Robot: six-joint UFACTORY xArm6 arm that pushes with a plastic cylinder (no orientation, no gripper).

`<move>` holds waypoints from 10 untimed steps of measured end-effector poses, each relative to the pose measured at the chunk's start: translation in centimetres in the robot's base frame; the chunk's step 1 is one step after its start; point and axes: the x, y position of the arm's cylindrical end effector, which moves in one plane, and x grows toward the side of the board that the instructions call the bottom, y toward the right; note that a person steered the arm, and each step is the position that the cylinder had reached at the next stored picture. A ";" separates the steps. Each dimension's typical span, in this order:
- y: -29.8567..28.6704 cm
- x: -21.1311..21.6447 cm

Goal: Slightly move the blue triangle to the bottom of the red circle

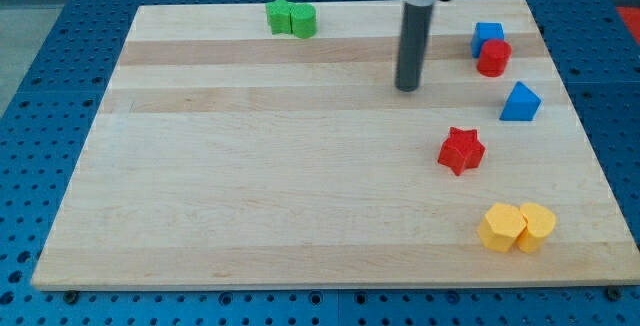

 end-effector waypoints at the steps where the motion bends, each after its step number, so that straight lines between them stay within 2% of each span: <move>1: 6.0 0.2; 3: 19.1 0.8; 4: 20.7 4.2; 5: 20.8 6.4; 6: 18.7 5.4; 7: 14.0 2.3; 8: 9.0 1.2; 10: 9.7 0.0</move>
